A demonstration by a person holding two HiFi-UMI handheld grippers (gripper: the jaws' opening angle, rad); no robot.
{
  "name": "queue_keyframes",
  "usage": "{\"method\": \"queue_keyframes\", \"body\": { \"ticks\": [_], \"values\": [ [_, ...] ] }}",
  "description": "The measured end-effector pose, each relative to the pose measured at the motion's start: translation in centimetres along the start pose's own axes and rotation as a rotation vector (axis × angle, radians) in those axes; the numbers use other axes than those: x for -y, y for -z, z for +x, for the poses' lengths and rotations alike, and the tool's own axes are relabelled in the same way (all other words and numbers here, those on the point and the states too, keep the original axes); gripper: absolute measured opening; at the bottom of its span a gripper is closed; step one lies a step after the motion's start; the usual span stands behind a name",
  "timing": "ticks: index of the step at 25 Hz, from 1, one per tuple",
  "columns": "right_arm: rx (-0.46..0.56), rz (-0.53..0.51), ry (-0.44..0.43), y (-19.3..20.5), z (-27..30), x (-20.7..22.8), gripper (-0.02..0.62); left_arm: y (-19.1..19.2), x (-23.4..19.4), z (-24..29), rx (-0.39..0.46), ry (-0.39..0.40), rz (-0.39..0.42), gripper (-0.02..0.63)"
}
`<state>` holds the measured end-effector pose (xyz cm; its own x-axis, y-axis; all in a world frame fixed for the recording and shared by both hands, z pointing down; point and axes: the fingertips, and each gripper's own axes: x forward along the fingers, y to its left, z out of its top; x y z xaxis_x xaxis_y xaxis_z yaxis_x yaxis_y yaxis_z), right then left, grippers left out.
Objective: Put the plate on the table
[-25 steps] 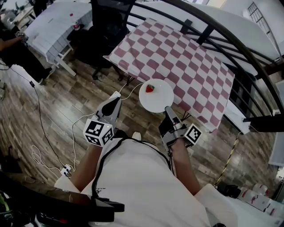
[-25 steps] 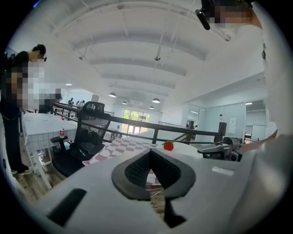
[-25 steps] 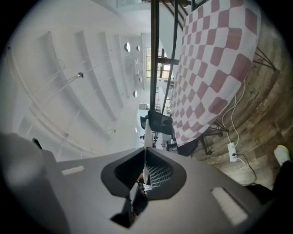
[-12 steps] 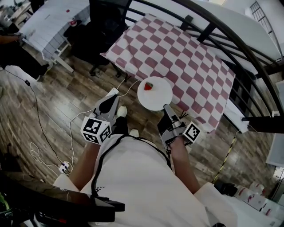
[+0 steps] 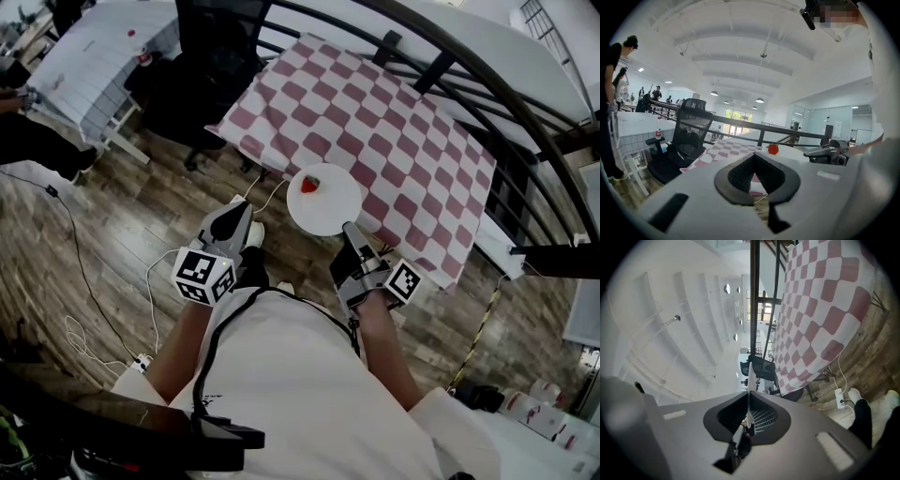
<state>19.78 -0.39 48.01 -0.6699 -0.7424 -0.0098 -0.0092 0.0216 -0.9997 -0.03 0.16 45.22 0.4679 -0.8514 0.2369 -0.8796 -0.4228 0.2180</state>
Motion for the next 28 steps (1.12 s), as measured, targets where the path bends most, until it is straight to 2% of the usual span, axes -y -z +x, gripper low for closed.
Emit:
{"method": "queue_keyframes", "body": {
  "ticks": [13, 28],
  "values": [
    [0.056, 0.006, -0.006, -3.5, 9.8, -0.8, 0.018, -4.5, -7.7, 8.0, -0.029, 0.073, 0.022, 0.006],
    [0.155, 0.002, 0.013, -5.8, 20.8, -0.9, 0.020, -8.3, -17.7, 14.8, -0.052, 0.168, 0.014, 0.006]
  ]
}}
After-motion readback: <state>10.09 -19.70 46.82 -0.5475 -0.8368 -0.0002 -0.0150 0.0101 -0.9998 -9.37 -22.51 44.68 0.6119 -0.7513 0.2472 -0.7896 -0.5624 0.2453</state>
